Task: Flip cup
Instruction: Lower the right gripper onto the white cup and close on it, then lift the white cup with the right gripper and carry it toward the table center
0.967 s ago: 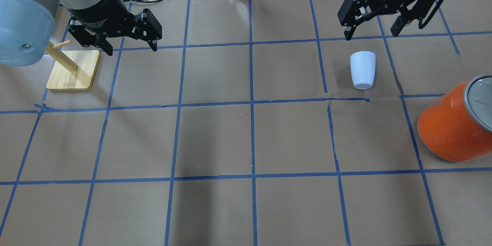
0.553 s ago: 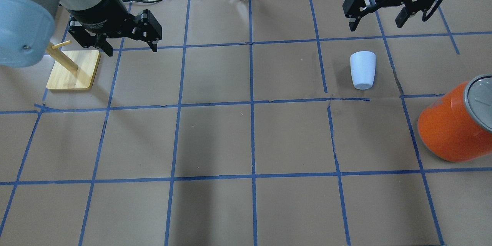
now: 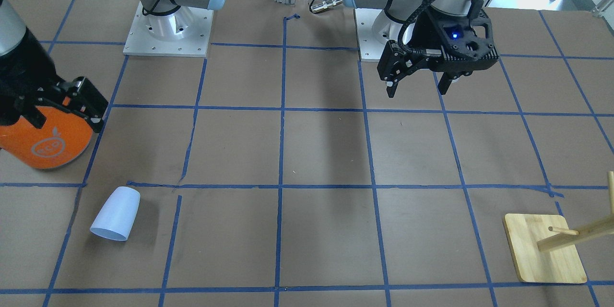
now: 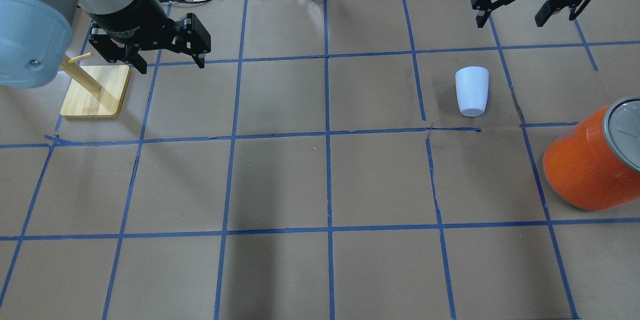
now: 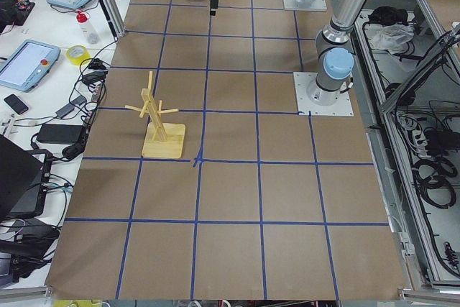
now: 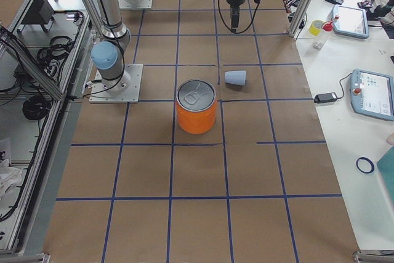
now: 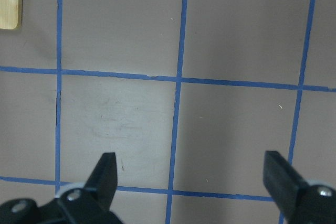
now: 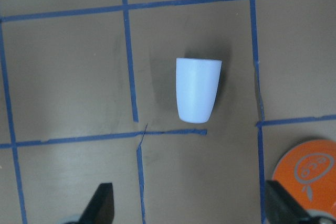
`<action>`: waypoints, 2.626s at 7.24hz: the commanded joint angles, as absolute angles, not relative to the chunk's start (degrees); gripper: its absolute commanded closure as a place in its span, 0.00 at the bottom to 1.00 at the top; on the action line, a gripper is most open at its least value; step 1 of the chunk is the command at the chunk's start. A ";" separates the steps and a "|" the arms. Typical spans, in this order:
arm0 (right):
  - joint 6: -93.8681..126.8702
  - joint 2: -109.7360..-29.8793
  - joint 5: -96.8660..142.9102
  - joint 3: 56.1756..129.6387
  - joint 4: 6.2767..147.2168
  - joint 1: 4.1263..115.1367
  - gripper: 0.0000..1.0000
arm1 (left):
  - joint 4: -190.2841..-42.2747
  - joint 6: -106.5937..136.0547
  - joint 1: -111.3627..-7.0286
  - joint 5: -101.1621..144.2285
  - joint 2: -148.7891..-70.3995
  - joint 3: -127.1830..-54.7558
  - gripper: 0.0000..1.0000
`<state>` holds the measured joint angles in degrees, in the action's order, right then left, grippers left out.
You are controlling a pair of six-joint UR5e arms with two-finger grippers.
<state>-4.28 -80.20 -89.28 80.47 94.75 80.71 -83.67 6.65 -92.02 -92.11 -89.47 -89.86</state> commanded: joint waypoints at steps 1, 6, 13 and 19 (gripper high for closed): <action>-4.04 -71.67 -92.26 80.60 103.07 79.72 0.00 | -83.67 6.68 -92.02 -92.11 -89.47 -89.91 0.00; 3.08 -59.69 -93.16 82.43 111.88 79.54 0.00 | -83.67 6.59 -92.11 -92.11 -89.47 -90.00 0.00; 0.72 -58.18 -92.90 90.78 121.63 79.54 0.00 | -83.67 6.33 -92.02 -92.11 -89.47 -89.83 0.00; -5.42 -57.40 -93.07 95.18 131.10 79.54 0.15 | -83.67 6.24 -92.02 -92.11 -89.47 -90.00 0.00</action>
<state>-2.63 -57.68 -92.94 94.79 128.57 79.54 -83.67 6.24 -92.02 -92.13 -89.47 -89.99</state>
